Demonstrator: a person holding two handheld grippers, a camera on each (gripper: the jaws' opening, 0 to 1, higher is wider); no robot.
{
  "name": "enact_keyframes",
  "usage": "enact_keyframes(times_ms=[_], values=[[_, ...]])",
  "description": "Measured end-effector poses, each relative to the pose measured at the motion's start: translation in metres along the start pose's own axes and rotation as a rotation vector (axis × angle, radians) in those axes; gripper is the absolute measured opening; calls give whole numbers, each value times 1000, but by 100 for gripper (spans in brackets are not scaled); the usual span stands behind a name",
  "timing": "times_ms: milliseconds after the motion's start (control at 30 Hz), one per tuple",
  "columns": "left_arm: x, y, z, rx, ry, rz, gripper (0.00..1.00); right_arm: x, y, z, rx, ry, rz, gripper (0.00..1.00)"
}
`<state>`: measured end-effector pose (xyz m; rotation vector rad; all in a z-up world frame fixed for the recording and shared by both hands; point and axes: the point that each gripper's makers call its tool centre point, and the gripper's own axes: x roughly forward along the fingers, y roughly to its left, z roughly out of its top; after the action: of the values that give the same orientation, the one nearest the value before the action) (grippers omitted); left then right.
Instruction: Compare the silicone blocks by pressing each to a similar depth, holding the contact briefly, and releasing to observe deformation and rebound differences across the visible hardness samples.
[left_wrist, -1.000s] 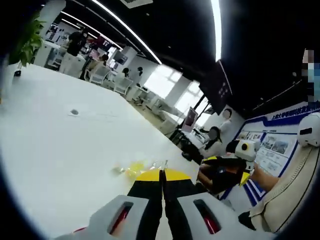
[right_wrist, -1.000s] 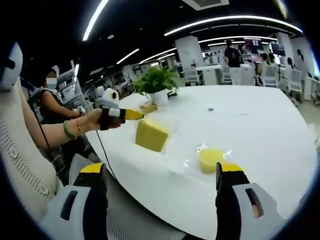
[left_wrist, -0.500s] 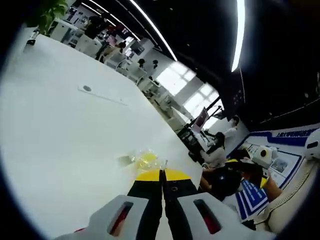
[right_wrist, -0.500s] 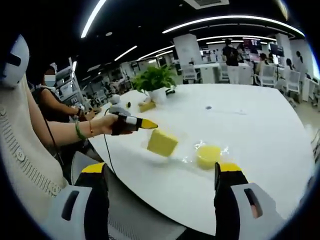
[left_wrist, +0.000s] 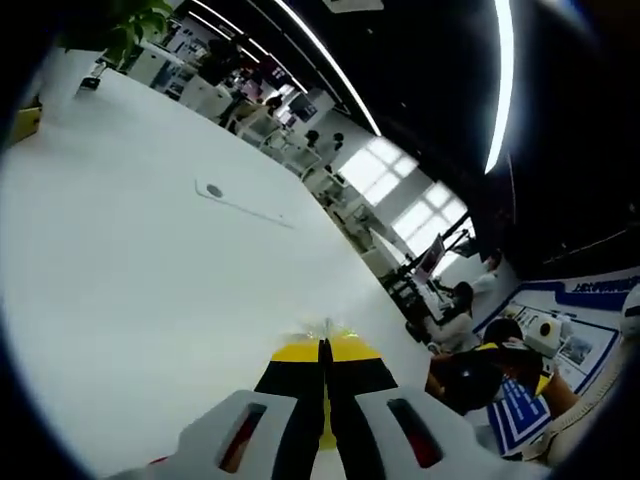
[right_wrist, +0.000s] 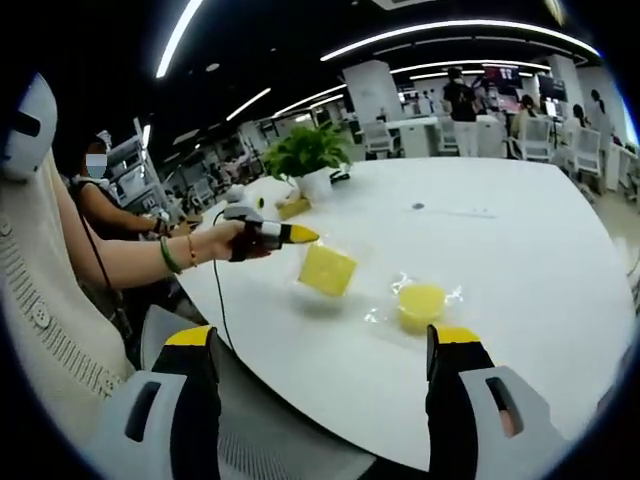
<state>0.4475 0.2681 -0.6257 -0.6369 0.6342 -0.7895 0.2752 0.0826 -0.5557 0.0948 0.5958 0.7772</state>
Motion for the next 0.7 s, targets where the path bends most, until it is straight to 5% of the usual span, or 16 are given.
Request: enact_keyframes(times_ms=[167, 700], values=[[5, 32, -2, 16, 43, 93, 0, 2, -2, -1, 11, 10, 1, 79], [15, 82, -27, 40, 192, 183, 0, 7, -10, 8, 49, -10, 10, 77]])
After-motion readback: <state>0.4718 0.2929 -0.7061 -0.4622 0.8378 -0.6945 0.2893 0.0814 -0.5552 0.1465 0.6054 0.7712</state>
